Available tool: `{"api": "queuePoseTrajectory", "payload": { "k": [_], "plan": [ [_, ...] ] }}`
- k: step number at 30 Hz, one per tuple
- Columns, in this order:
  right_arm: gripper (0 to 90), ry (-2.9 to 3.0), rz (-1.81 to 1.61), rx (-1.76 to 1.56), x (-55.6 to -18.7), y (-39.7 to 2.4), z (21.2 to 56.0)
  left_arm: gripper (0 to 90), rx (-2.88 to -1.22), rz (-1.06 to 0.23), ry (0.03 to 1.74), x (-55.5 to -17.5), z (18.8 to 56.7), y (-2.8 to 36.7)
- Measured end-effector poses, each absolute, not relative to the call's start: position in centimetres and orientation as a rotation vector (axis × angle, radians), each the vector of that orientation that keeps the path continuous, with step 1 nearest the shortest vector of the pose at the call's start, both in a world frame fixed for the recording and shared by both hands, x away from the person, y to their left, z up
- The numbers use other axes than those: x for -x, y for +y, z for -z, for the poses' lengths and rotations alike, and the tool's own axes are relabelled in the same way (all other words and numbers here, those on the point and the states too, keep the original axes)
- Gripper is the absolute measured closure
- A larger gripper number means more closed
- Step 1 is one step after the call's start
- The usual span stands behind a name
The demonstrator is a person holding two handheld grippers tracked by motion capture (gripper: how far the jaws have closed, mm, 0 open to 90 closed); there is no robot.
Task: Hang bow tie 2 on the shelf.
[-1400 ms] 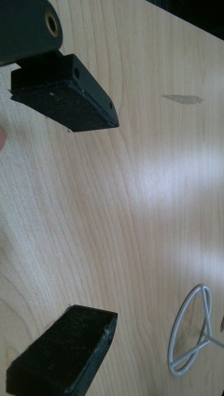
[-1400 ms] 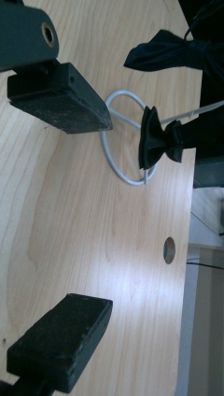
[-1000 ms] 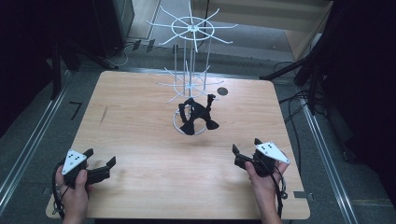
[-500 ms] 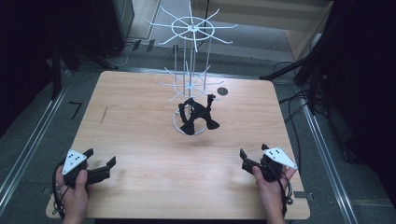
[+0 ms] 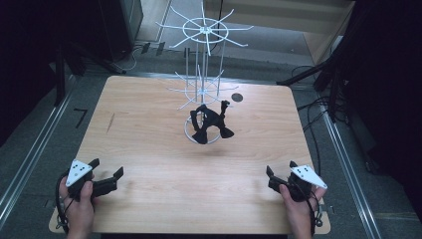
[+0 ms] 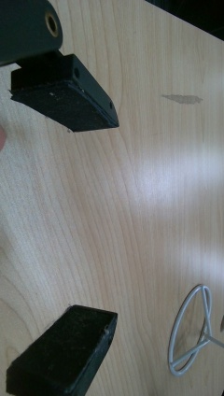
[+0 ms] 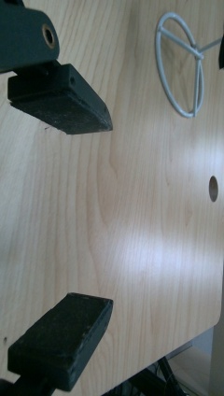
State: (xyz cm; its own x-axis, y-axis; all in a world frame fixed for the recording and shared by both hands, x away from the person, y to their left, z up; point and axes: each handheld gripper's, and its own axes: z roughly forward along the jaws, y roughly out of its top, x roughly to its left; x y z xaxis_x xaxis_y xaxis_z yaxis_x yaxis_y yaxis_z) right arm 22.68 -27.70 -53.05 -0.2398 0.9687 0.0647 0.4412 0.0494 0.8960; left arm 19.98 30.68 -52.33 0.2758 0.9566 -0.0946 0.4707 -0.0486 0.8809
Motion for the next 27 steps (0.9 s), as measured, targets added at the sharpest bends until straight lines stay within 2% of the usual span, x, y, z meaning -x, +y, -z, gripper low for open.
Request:
{"api": "queuePoseTrajectory", "payload": {
  "k": [27],
  "plan": [
    [13.1, 1.645, -1.091, -1.513, -20.3, -34.0, 54.3, 8.1, -1.661, -0.694, 1.325, -20.0, 52.3, 30.7]
  ]
}}
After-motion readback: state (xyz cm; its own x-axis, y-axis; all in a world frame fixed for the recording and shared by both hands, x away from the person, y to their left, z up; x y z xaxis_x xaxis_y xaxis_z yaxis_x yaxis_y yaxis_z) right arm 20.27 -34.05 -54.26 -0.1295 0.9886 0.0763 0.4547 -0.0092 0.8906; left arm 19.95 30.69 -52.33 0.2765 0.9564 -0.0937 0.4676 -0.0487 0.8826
